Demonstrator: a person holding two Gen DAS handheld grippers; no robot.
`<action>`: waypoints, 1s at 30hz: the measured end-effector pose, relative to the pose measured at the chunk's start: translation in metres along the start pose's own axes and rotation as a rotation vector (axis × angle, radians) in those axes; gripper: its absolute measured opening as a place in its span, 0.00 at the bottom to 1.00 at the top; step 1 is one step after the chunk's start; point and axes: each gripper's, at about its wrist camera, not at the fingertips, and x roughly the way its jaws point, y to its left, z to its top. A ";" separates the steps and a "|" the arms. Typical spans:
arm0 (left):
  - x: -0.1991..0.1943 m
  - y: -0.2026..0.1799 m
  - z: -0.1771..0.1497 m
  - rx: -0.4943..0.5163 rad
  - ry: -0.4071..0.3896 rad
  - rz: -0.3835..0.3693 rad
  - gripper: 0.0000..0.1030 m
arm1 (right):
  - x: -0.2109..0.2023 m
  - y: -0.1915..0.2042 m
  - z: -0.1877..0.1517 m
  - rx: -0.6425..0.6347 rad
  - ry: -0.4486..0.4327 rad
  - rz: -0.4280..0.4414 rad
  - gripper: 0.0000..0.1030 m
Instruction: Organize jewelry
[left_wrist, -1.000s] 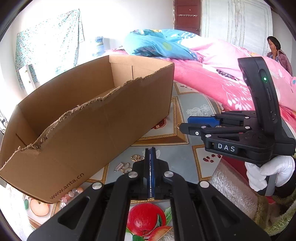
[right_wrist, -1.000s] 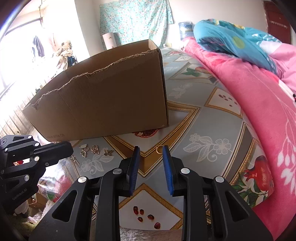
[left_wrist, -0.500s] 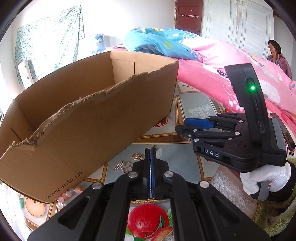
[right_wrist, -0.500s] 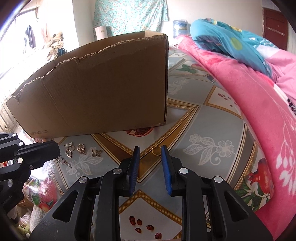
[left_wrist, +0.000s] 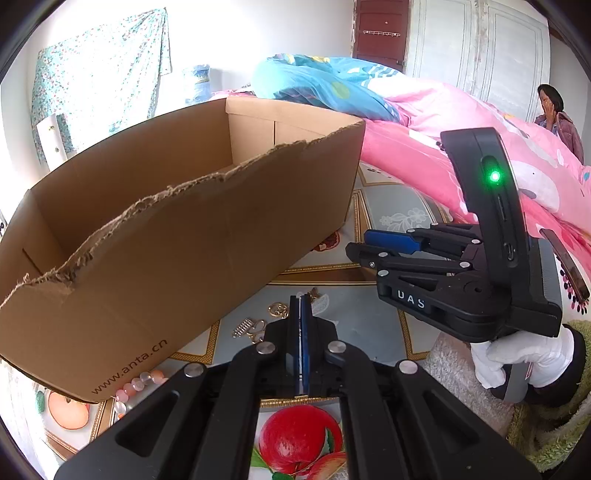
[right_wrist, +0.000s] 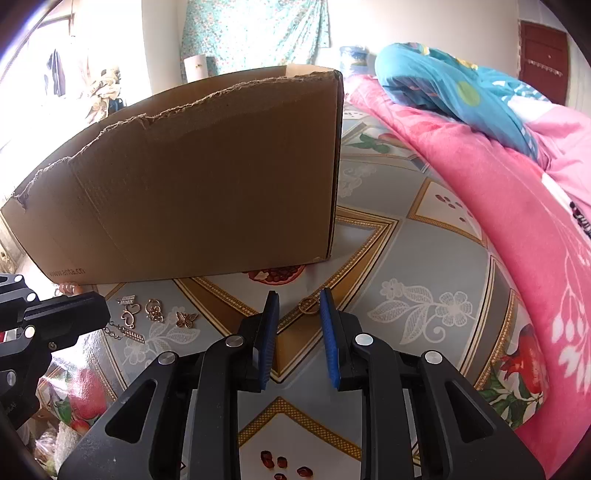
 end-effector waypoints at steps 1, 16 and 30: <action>0.000 0.000 0.000 0.000 0.001 0.000 0.00 | 0.001 0.000 0.000 -0.003 -0.001 -0.003 0.19; 0.001 0.005 -0.001 -0.008 -0.005 -0.002 0.00 | -0.002 0.003 0.001 -0.024 0.003 0.011 0.08; -0.013 0.006 0.002 -0.009 -0.041 -0.002 0.00 | -0.028 -0.004 0.000 -0.025 -0.033 0.030 0.08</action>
